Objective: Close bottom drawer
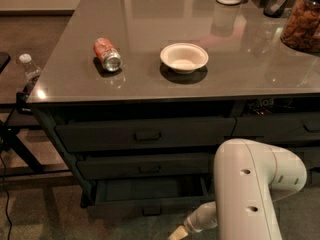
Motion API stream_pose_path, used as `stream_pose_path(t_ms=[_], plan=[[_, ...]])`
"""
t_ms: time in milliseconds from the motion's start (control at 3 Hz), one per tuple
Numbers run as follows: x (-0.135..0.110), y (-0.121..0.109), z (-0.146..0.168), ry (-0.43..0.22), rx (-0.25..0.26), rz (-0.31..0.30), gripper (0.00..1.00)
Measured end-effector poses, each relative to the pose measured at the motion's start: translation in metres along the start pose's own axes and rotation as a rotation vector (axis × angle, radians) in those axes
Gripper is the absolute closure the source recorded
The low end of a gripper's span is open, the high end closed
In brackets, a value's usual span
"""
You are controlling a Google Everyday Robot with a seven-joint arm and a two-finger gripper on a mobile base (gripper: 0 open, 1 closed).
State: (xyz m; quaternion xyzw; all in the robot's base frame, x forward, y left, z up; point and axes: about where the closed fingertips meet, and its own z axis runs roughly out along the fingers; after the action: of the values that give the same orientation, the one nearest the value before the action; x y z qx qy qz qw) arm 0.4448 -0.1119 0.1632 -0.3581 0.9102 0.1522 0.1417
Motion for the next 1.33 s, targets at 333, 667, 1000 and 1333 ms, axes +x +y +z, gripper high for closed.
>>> stream_pose_path(t_ms=[333,667,1000,1333], plan=[[0.000,0.000,0.000,0.000,0.000,0.000,0.19],[0.000,0.000,0.000,0.000,0.000,0.000,0.42],[0.000,0.000,0.000,0.000,0.000,0.000,0.64],[-0.010,-0.010,0.000,-0.024,0.021,-0.011,0.88]])
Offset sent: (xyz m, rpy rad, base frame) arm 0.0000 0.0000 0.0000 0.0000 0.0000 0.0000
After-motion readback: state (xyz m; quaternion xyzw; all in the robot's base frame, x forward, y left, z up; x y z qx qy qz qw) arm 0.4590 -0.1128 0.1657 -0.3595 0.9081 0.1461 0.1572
